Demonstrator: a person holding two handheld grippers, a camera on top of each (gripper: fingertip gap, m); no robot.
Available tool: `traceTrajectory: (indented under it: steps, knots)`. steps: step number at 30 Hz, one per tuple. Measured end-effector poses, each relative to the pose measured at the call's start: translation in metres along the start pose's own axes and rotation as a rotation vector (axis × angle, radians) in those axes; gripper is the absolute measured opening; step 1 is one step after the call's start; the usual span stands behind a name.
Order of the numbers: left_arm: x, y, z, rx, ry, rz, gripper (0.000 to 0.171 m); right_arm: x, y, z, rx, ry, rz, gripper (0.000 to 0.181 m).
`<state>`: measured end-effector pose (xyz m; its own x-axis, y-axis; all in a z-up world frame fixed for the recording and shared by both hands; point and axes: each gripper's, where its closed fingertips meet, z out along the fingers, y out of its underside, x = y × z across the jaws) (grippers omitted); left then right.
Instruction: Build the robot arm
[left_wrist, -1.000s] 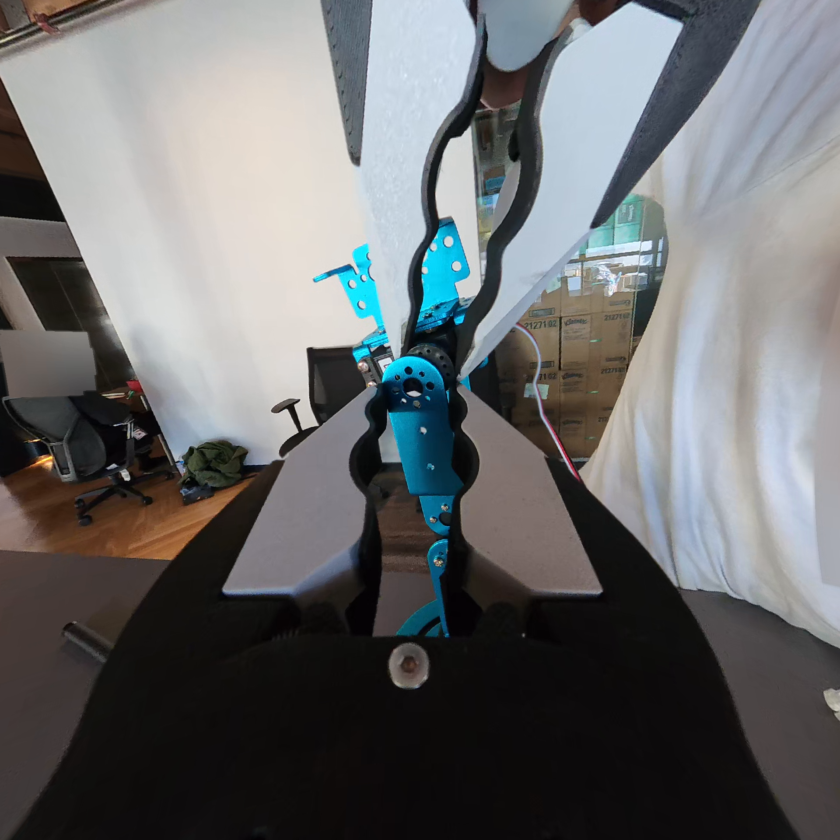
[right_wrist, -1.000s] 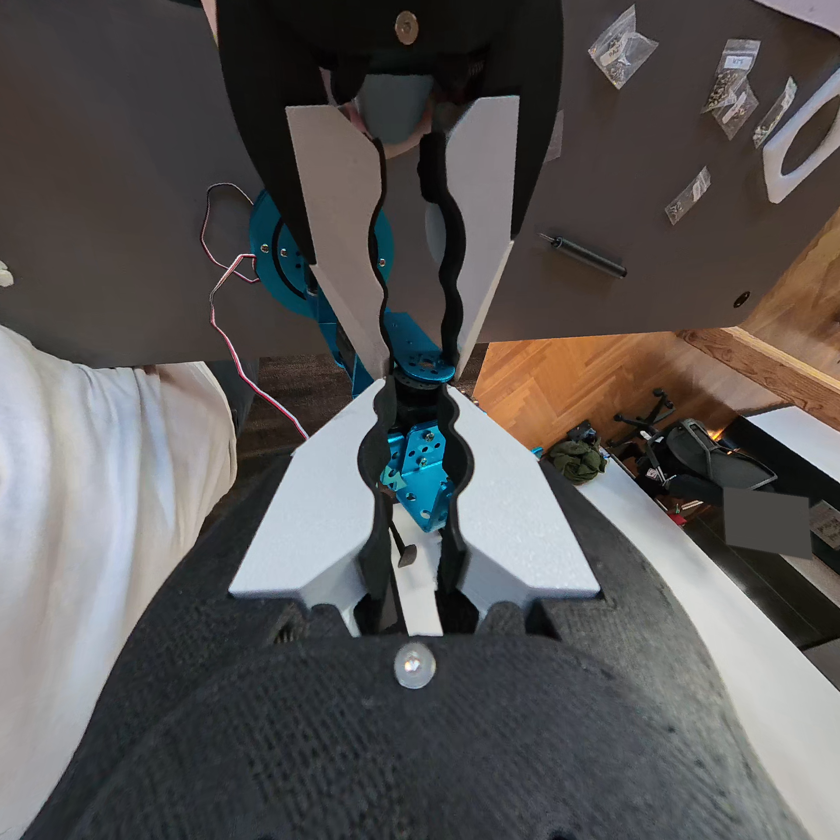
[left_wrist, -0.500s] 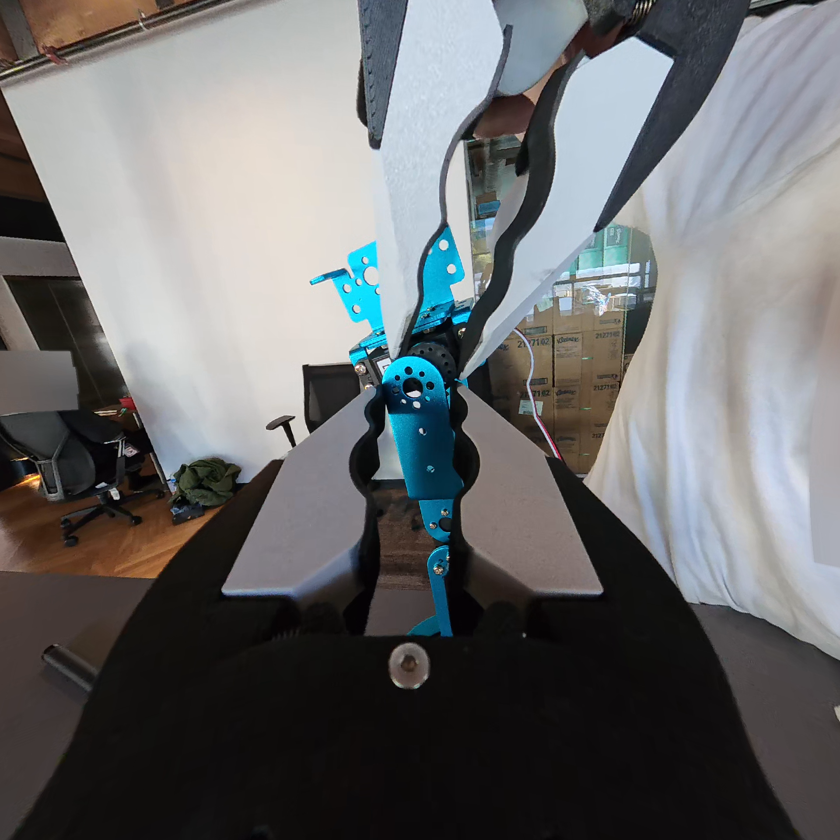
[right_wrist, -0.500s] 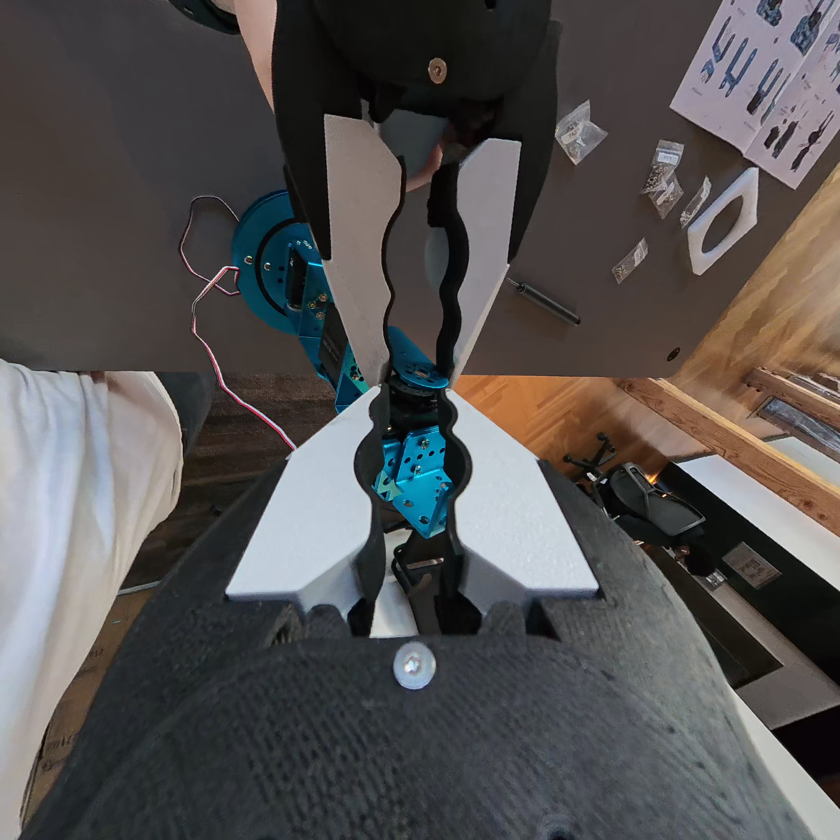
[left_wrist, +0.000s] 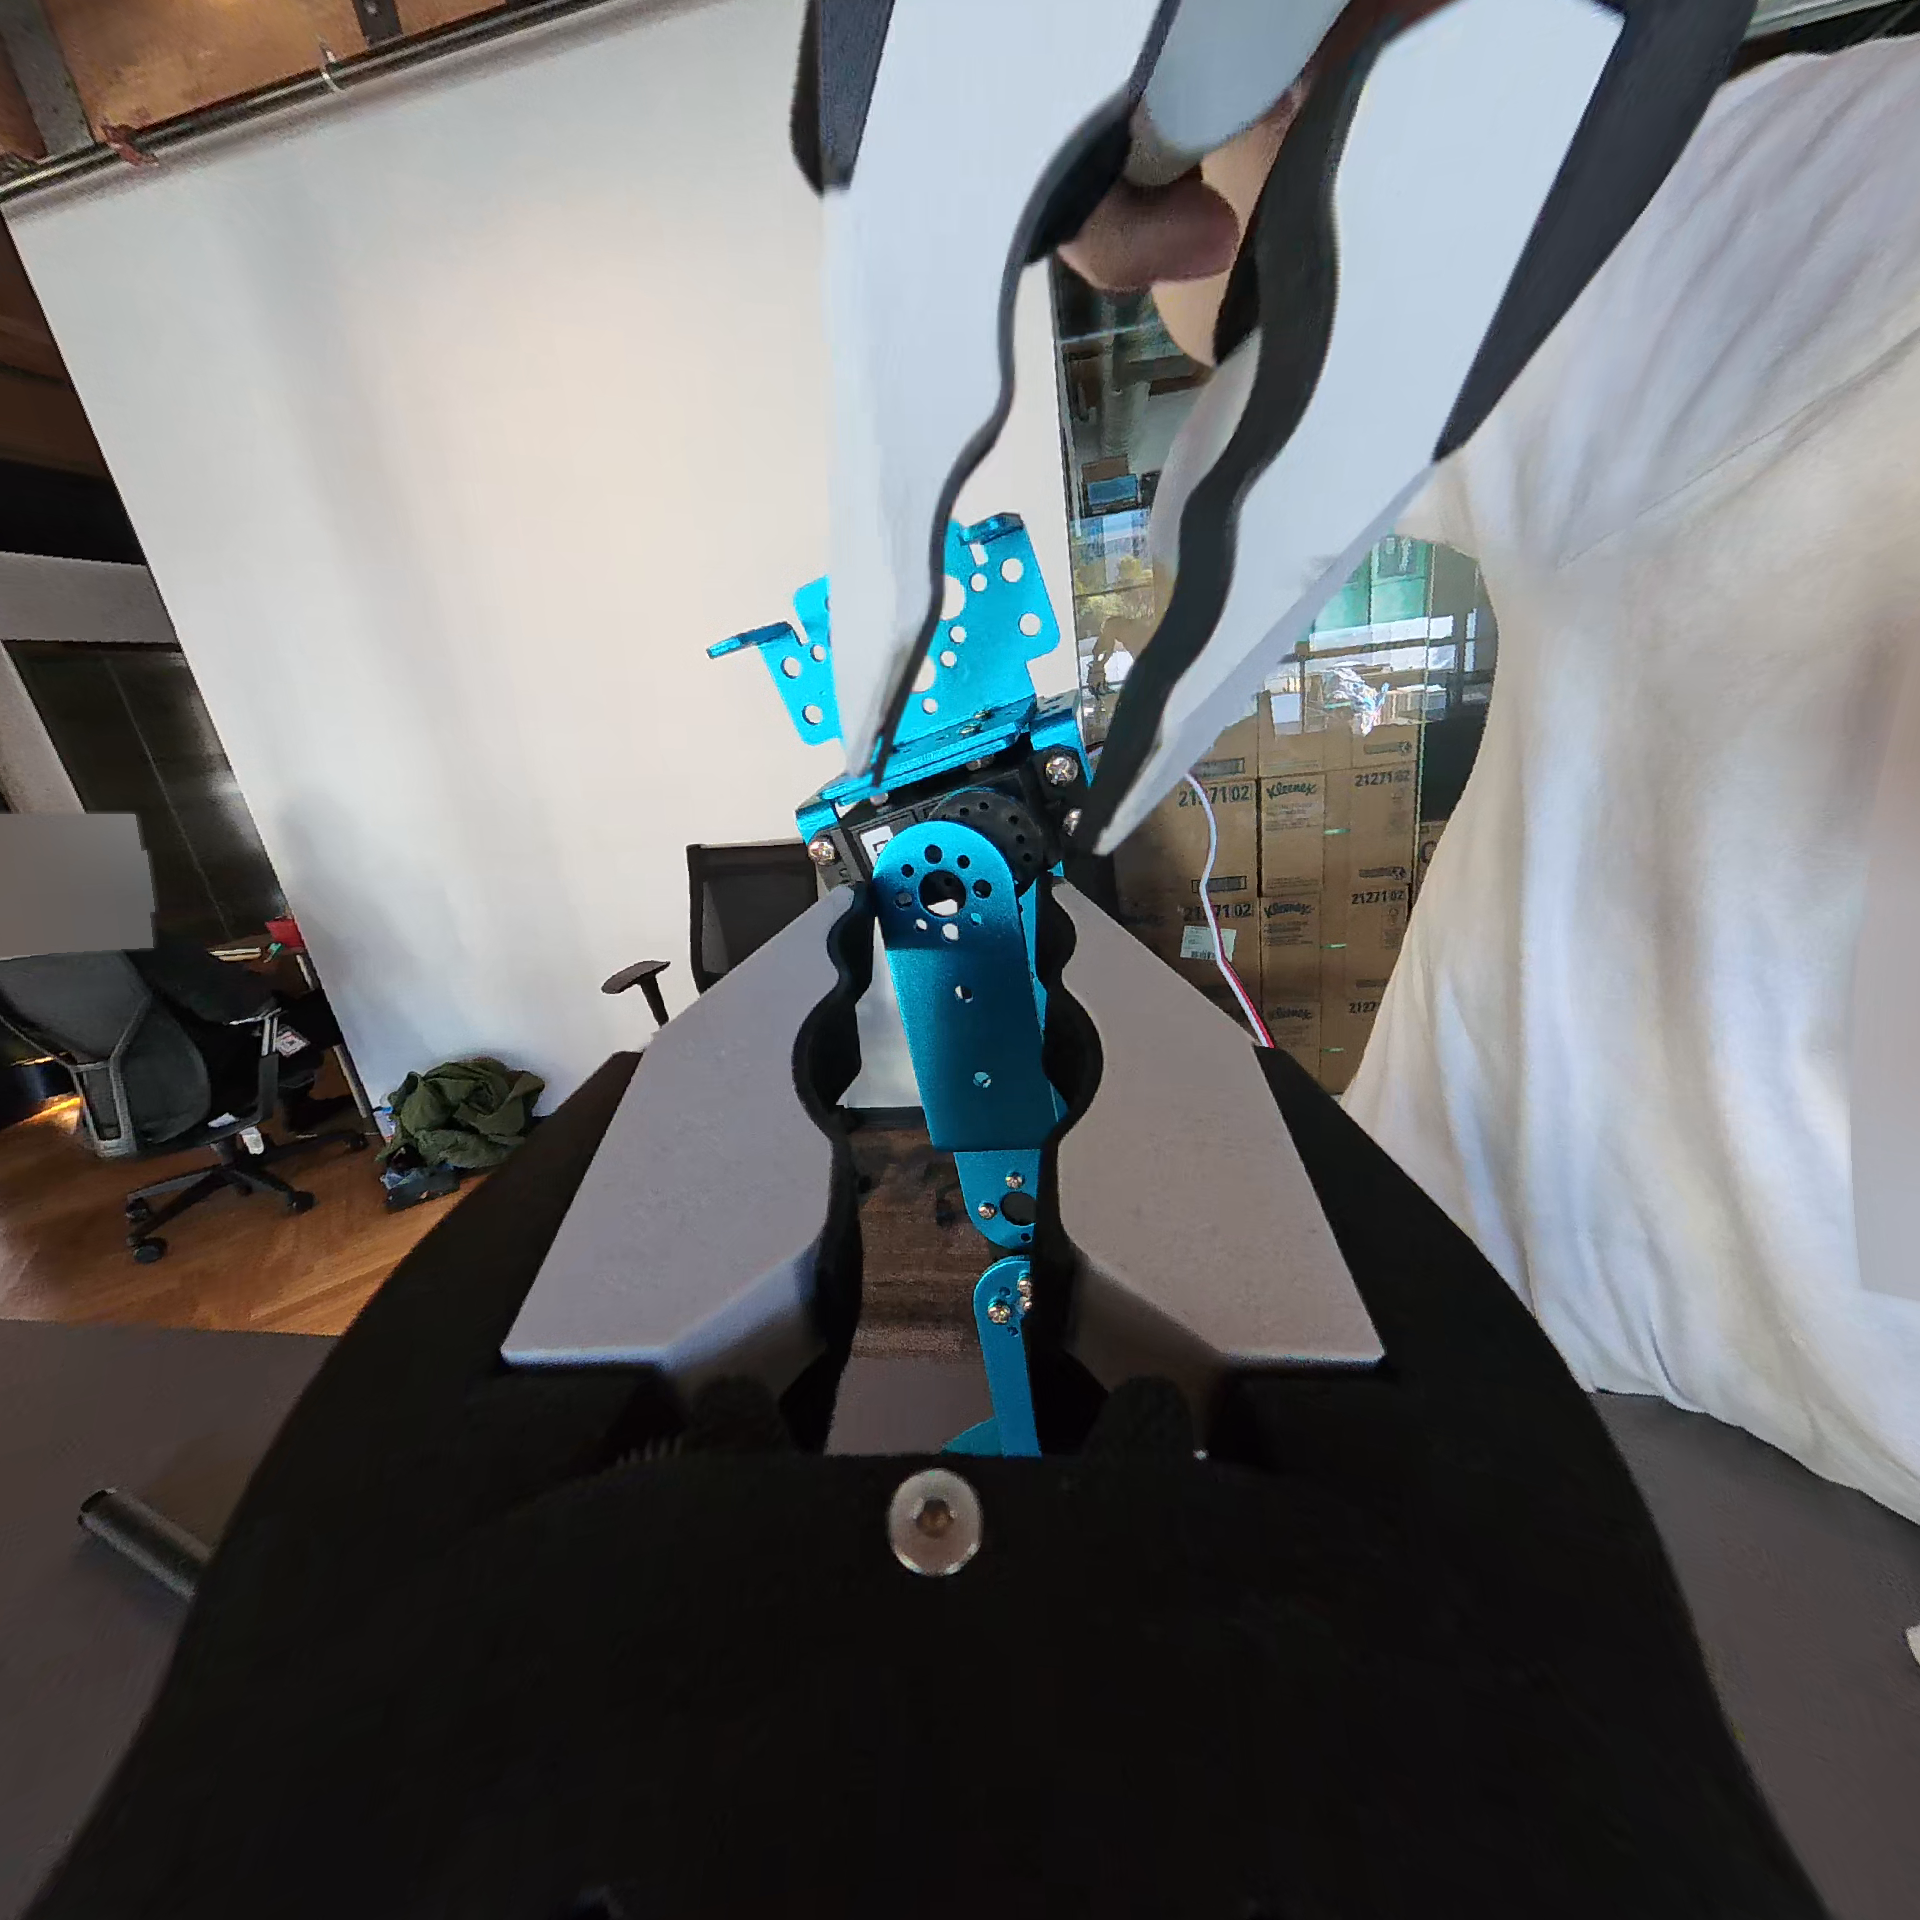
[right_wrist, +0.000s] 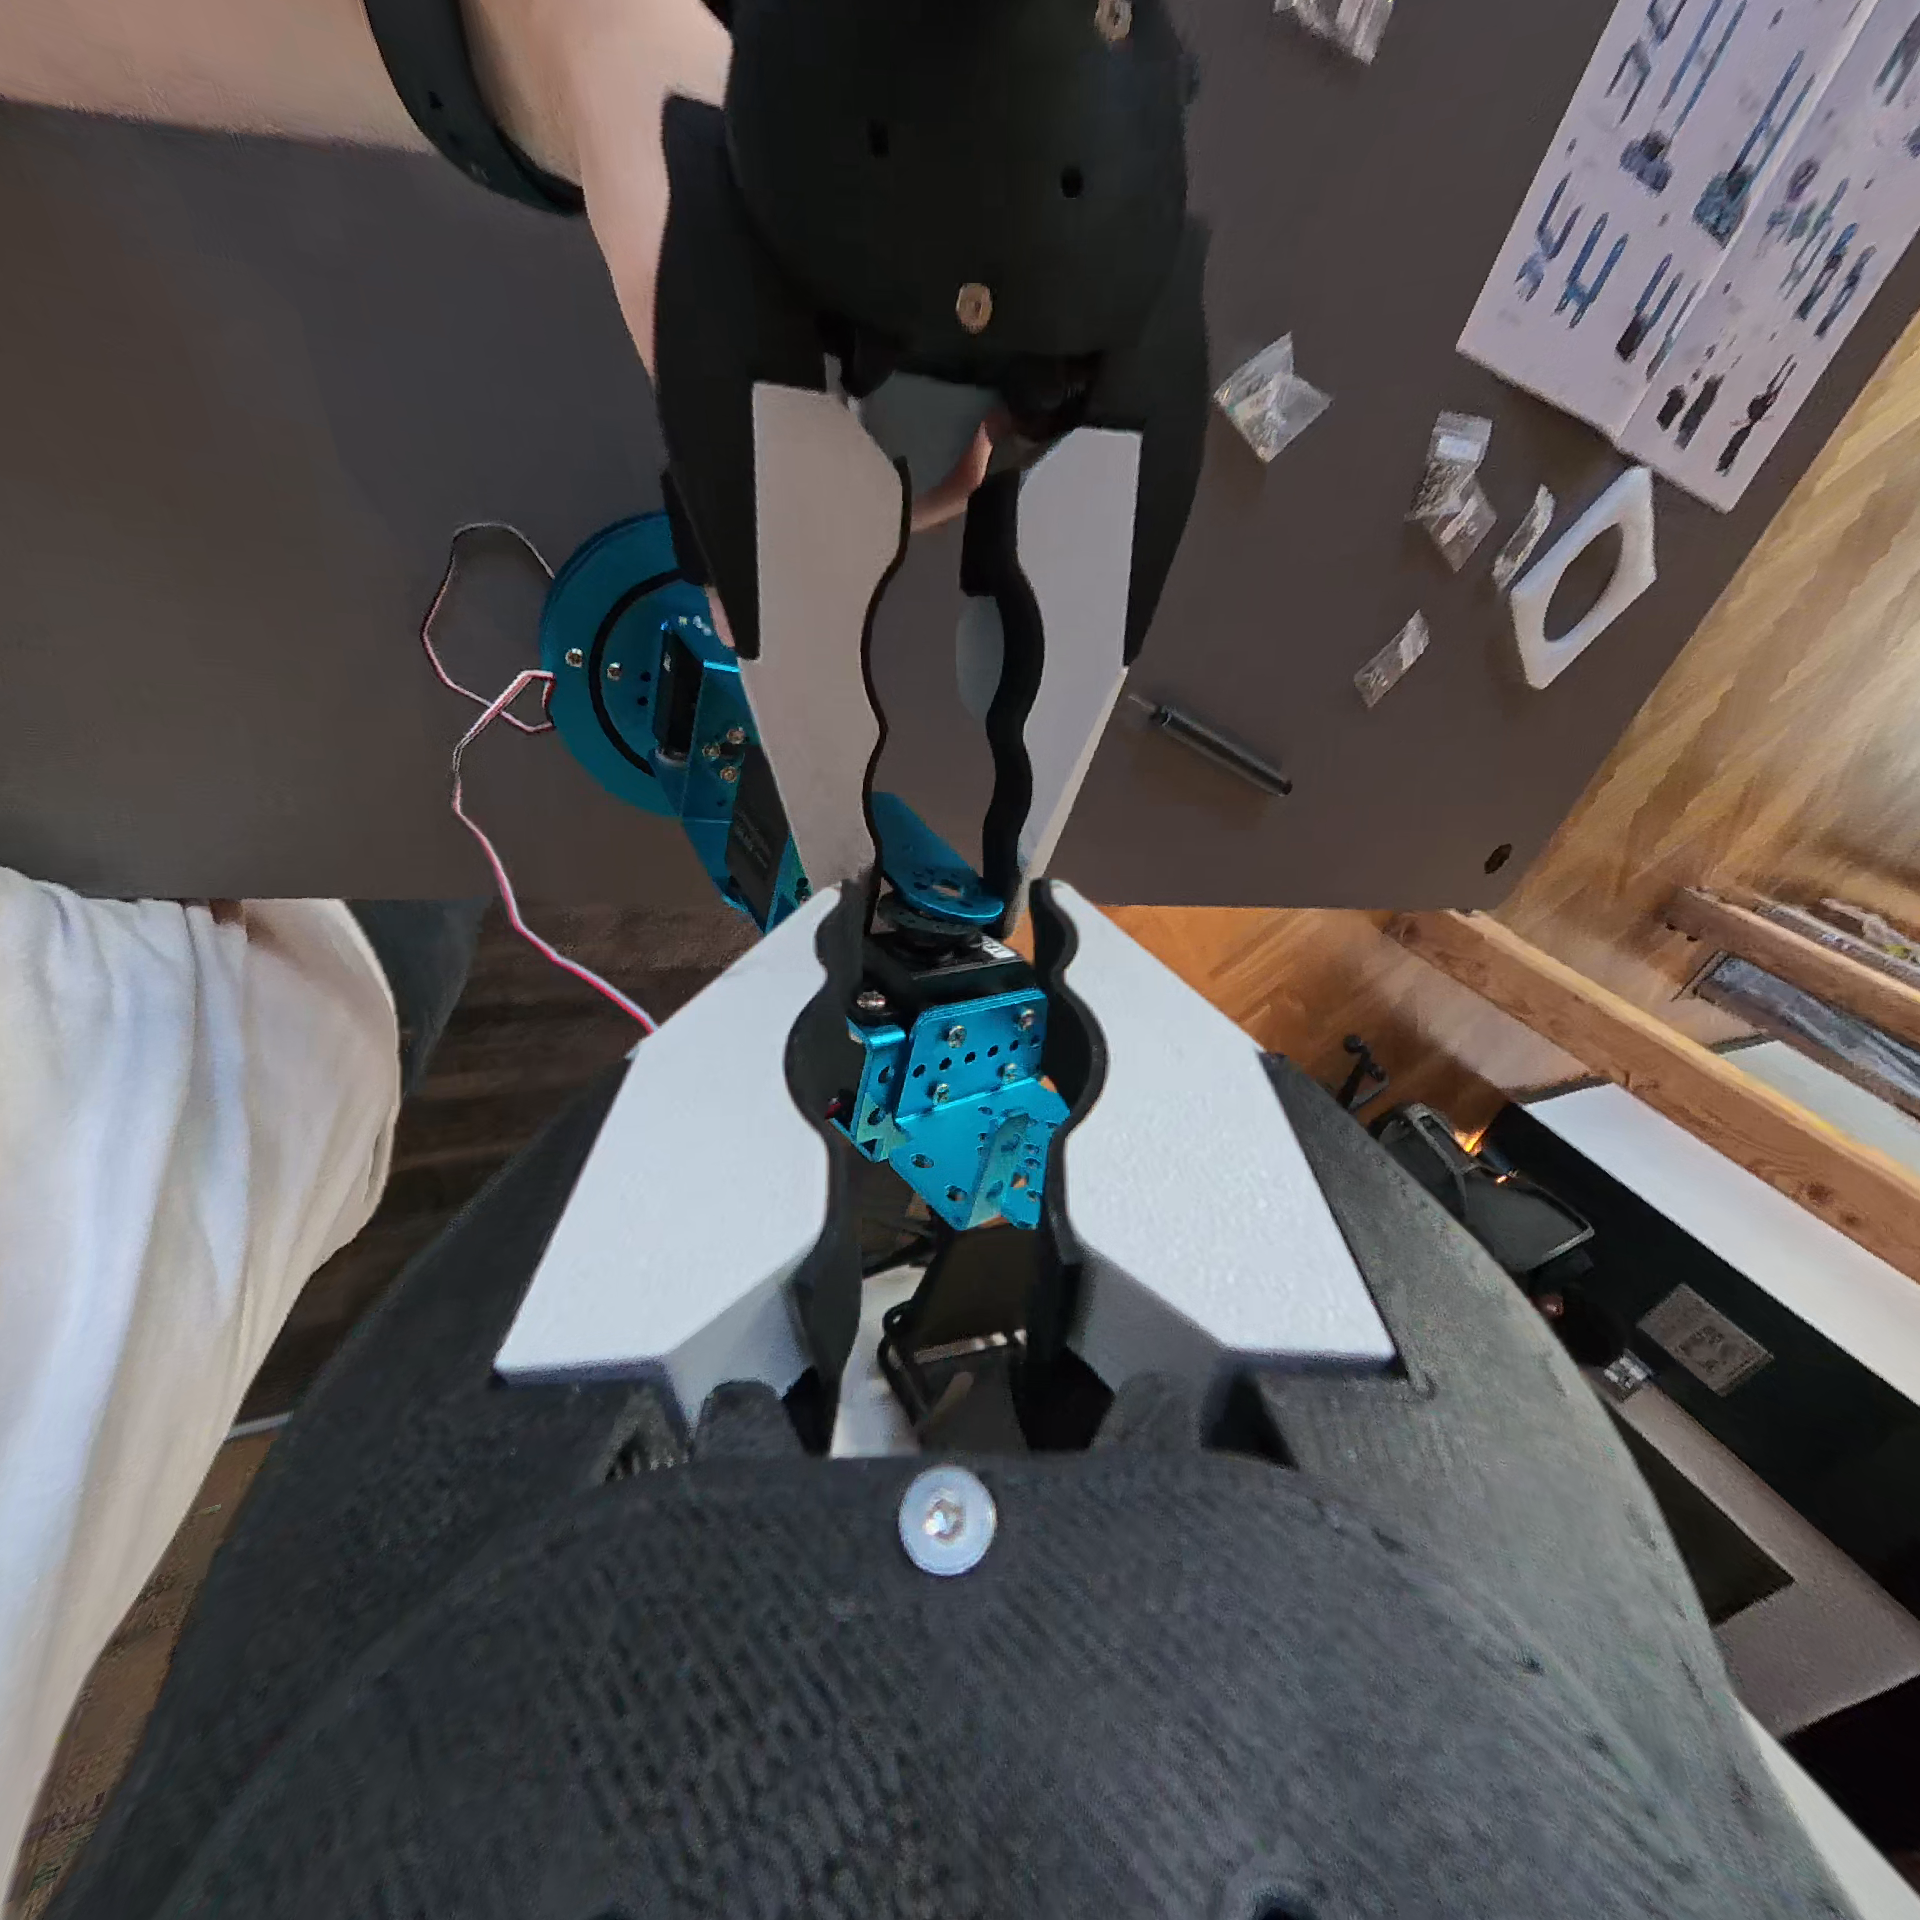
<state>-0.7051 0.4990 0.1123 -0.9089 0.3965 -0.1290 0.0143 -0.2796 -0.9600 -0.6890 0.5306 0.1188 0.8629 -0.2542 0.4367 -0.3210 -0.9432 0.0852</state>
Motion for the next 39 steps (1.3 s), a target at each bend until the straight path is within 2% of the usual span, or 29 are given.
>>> traceTrajectory:
  steps: [4, 6, 10, 13, 16, 18, 20, 22, 24, 26, 29, 31, 33, 35, 39]
  knots:
    - [0.000, -0.001, -0.001, 0.005, 0.002, -0.007, 0.033, 0.003, -0.008, -0.015, 0.049, 0.015, -0.005, 0.033]
    - [-0.001, -0.003, -0.003, 0.009, -0.004, -0.007, 0.036, 0.004, -0.014, -0.029, 0.119, 0.030, -0.010, 0.038]
    - [-0.004, -0.020, -0.017, 0.066, -0.034, -0.008, 0.048, 0.002, -0.014, -0.070, 0.405, 0.043, -0.001, 0.039]
    - [-0.006, -0.041, -0.039, 0.090, -0.121, -0.003, 0.056, 0.001, 0.011, -0.094, 0.672, 0.010, 0.047, 0.040]
    - [0.002, -0.064, -0.063, 0.116, -0.305, 0.006, 0.058, 0.005, 0.058, -0.092, 0.923, -0.050, 0.078, 0.041]
    - [0.009, -0.065, -0.073, 0.073, -0.480, -0.020, 0.057, 0.015, 0.090, -0.073, 1.033, -0.091, 0.072, 0.042]
    - [0.021, -0.054, -0.075, -0.005, -0.665, -0.066, 0.055, 0.022, 0.112, -0.052, 1.143, -0.189, 0.033, 0.048]
    - [0.042, -0.032, -0.063, -0.103, -0.835, -0.089, 0.052, 0.024, 0.125, -0.035, 1.263, -0.301, -0.055, 0.048]
    - [0.065, -0.014, -0.047, -0.154, -1.026, -0.081, 0.046, 0.028, 0.130, -0.015, 1.368, -0.327, -0.167, 0.048]
    - [0.085, -0.009, -0.028, -0.122, -1.202, -0.050, 0.039, 0.026, 0.128, 0.003, 1.442, -0.386, -0.238, 0.049]
    - [0.103, -0.012, 0.004, -0.031, -1.399, 0.001, 0.031, 0.016, 0.119, 0.002, 1.557, -0.668, -0.267, 0.047]
    - [0.104, -0.010, 0.027, -0.002, -1.486, 0.024, 0.026, 0.027, 0.104, 0.003, 1.625, -0.718, -0.264, 0.047]
    - [0.096, -0.002, 0.041, -0.023, -1.569, 0.028, 0.024, 0.042, 0.086, 0.000, 1.715, -0.771, -0.257, 0.051]
    - [0.086, 0.003, 0.049, -0.067, -1.632, 0.059, 0.024, 0.044, 0.070, 0.002, 1.749, -0.886, -0.273, 0.063]
    - [0.065, 0.005, 0.038, -0.219, -1.729, 0.143, 0.026, 0.027, 0.044, 0.003, 1.763, -1.184, -0.298, 0.083]
